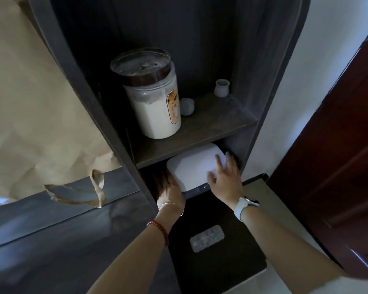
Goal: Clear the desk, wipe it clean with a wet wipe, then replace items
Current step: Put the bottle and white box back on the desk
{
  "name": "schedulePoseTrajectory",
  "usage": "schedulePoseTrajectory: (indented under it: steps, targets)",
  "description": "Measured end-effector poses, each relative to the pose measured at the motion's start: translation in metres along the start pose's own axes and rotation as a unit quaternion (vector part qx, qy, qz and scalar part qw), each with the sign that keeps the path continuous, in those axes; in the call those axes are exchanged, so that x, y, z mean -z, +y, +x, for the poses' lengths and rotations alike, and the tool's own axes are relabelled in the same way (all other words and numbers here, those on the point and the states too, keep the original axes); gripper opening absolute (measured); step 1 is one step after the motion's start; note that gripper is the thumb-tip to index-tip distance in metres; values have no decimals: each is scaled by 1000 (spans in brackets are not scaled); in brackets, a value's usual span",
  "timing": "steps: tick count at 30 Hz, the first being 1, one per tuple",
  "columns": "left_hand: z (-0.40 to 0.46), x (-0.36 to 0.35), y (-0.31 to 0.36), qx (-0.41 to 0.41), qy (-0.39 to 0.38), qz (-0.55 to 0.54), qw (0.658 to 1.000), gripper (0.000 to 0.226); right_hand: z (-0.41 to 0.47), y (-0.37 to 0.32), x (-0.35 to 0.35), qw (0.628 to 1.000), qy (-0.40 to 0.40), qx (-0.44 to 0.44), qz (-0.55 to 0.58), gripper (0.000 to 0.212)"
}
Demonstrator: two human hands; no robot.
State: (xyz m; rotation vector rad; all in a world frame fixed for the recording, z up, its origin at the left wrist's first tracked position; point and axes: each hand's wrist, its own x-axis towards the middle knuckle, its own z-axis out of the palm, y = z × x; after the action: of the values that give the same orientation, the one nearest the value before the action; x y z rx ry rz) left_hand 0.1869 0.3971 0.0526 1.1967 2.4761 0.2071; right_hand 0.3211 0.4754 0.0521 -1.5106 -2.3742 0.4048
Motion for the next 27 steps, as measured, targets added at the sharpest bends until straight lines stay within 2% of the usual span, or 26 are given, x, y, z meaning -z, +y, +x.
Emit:
schedulePoseTrajectory:
  steps: [5,12,14,16,19,22,27]
  targets:
    - [-6,-10,-7,-14,58,16,998,89,-11,7,-9,999,-5,-14,31,53]
    - [-27,-17,-7,-18,29,25,999,68,-22,6,-11,996,56,8,70,53]
    - [-26,-17,-11,-32,30,19,999,56,-23,6,-12,990,72,-6,119,41]
    - [-24,-17,-15,-53,50,6,997,50,-19,4,-12,969,87,-71,220,34]
    - [-26,-12,-13,-44,67,-78,994,49,-9,-4,-13,928,88,-178,315,52]
    - [-28,-4,-8,-15,72,-174,982,47,1,-13,-9,898,41,-247,361,70]
    - [-32,-5,-7,-3,36,-241,970,49,-1,-15,-11,893,33,-246,376,76]
